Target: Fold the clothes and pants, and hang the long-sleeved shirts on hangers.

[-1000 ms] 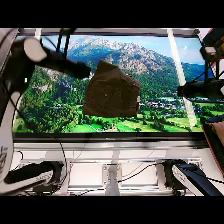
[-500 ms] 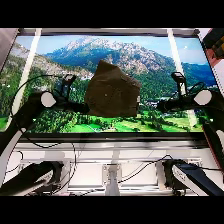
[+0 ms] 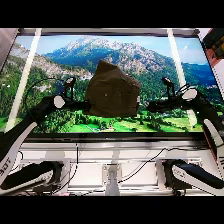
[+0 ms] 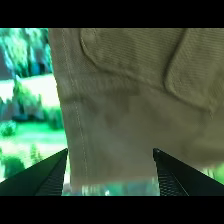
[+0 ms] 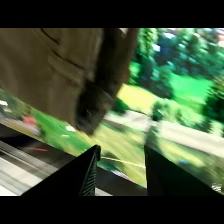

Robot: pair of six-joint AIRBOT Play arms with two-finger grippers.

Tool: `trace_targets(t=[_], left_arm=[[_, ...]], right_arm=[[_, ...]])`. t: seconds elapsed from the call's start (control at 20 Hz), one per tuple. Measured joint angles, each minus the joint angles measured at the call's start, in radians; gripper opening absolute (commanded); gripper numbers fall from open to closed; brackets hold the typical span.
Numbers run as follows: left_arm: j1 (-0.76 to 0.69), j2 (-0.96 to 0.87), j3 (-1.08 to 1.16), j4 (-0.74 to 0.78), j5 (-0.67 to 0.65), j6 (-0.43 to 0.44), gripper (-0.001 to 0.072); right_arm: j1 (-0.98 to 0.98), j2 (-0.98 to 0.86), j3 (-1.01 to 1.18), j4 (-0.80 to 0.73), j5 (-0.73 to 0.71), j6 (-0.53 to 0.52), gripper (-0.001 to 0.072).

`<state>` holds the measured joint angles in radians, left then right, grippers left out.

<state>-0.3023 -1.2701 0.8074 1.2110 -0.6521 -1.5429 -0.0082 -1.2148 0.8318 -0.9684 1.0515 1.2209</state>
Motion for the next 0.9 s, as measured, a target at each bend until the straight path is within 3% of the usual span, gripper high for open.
trace_targets(t=[0.2,0.25,0.3,0.6,0.65,0.8,0.9], left_arm=[[0.002,-0.030,-0.001,-0.001,0.094,-0.003,0.0611],[0.004,-0.036,-0.001,-0.004,0.118,-0.008,0.0611],[0.006,-0.043,-0.001,-0.005,0.141,-0.019,0.0612],[0.010,-0.100,-0.001,-0.040,0.227,-0.048,0.0611],[0.010,-0.110,-0.001,-0.055,0.235,-0.049,0.0610],[0.010,-0.130,-0.001,-0.093,0.267,-0.052,0.0610],[0.010,-0.135,-0.001,-0.107,0.293,-0.054,0.0610]], right_arm=[[0.000,-0.081,0.000,0.203,-0.016,-0.072,0.0365],[0.000,-0.101,0.000,0.254,-0.024,-0.093,0.0421],[0.000,-0.122,0.000,0.292,-0.026,-0.109,0.0428],[0.039,-0.237,0.004,0.425,-0.037,-0.150,0.0430],[0.056,-0.250,0.005,0.436,-0.047,-0.153,0.0367],[0.111,-0.270,0.008,0.460,-0.113,-0.161,0.0052],[0.129,-0.273,0.011,0.466,-0.137,-0.164,0.0051]])
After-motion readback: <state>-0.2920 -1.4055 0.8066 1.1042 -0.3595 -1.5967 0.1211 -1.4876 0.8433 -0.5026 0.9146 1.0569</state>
